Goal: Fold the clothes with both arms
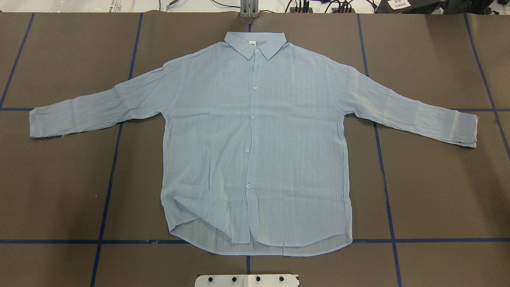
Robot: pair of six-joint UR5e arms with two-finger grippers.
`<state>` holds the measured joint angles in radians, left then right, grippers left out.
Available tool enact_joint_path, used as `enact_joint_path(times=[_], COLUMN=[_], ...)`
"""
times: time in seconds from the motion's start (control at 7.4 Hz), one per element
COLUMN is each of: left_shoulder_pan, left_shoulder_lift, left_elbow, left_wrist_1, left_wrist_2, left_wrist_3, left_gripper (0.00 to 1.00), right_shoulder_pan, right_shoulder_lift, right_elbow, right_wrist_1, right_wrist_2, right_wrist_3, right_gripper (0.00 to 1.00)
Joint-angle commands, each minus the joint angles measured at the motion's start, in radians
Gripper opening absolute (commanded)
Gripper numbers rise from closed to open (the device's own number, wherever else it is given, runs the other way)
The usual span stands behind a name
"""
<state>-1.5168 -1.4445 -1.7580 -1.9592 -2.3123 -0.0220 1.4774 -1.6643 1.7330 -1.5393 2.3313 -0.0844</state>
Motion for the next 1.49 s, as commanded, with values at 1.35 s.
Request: enact_joint_path(times=[1.35], left_shoulder_pan=[0.012], left_shoulder_lift=[0.009], left_elbow=[0.005], left_wrist_1=[-0.024], left_wrist_2=[-0.010], left_wrist_3=[-0.032], left_gripper=[0.99], right_shoulder_pan=[-0.035], right_shoulder_lift=[0.120], right_elbow=[-0.175], right_wrist_1=[0.097], right_wrist_2=[0.105], right_wrist_3=[0.122], right_gripper=[1.00])
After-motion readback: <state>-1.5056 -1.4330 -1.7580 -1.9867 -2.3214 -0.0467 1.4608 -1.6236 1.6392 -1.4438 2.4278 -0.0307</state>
